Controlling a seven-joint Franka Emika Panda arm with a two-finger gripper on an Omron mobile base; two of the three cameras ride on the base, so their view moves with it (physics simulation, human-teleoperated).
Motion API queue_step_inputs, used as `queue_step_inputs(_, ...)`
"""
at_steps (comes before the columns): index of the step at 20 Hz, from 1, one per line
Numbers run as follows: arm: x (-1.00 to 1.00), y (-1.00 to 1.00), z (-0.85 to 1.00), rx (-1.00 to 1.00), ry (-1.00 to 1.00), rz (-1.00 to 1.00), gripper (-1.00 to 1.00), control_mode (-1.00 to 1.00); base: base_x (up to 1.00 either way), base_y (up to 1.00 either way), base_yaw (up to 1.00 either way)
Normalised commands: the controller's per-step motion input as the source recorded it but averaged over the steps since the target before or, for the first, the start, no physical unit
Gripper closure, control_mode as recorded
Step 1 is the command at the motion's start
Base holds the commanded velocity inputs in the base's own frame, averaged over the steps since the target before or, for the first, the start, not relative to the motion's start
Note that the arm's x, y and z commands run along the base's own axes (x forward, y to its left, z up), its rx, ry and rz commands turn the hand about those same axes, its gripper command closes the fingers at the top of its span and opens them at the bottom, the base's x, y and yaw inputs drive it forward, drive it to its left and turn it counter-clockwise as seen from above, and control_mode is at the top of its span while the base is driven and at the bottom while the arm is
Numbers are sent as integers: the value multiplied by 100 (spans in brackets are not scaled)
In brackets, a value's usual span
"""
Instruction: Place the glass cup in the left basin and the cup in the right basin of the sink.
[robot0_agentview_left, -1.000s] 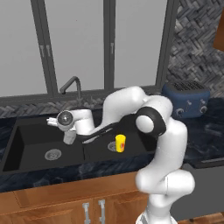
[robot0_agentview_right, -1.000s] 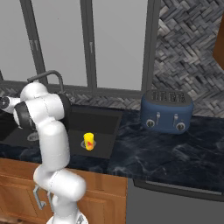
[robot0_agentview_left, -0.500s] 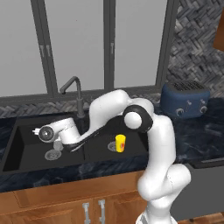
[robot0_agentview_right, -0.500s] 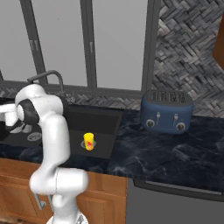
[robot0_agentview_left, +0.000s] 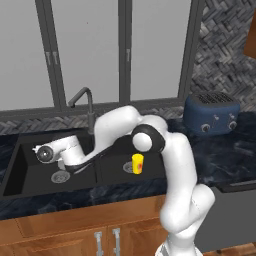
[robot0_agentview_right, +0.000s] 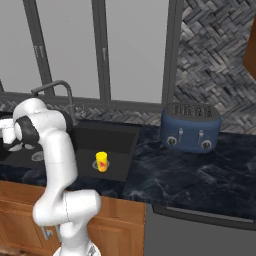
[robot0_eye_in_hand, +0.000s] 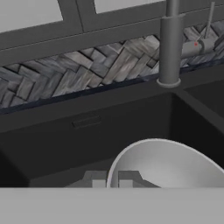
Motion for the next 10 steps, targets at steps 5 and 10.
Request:
queue_step_inputs(5, 62, 0, -24, 0, 0, 0, 100, -100, 0, 0, 0)
queue_step_inputs(10, 59, 9, -35, 0, 0, 0, 100, -100, 0, 0, 0)
